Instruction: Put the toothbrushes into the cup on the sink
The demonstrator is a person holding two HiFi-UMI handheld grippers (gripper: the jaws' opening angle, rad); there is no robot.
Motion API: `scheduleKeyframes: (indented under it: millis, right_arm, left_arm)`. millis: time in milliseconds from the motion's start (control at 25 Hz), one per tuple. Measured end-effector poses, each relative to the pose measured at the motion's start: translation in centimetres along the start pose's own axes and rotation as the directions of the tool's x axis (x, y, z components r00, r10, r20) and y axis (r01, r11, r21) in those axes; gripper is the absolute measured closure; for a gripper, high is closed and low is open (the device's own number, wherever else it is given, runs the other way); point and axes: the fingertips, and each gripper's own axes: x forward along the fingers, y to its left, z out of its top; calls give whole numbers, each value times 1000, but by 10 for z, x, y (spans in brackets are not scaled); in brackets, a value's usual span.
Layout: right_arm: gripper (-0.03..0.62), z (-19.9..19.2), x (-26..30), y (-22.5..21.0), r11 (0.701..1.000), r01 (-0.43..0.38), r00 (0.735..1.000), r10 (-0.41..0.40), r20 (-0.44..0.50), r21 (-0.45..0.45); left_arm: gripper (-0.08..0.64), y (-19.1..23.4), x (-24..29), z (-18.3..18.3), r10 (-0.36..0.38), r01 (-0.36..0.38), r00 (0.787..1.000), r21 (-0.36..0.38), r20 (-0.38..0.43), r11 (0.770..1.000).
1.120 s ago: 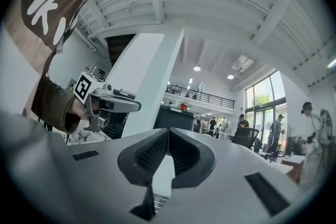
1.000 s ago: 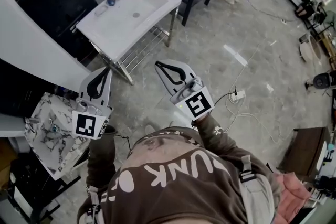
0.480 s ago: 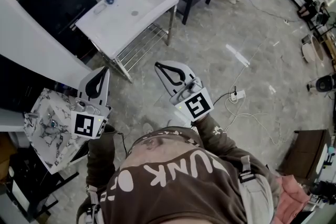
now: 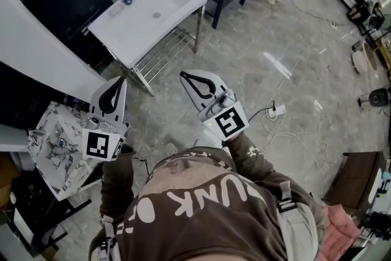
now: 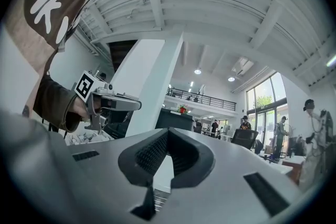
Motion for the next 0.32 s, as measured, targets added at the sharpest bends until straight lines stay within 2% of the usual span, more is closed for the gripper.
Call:
scheduleKeyframes:
  millis: [320]
  right_arm:
    - [583, 3, -1, -3, 1000, 9, 1000, -9, 16, 2]
  left_arm:
    - [555, 0, 2, 4, 3, -3, 1000, 12, 6, 1000]
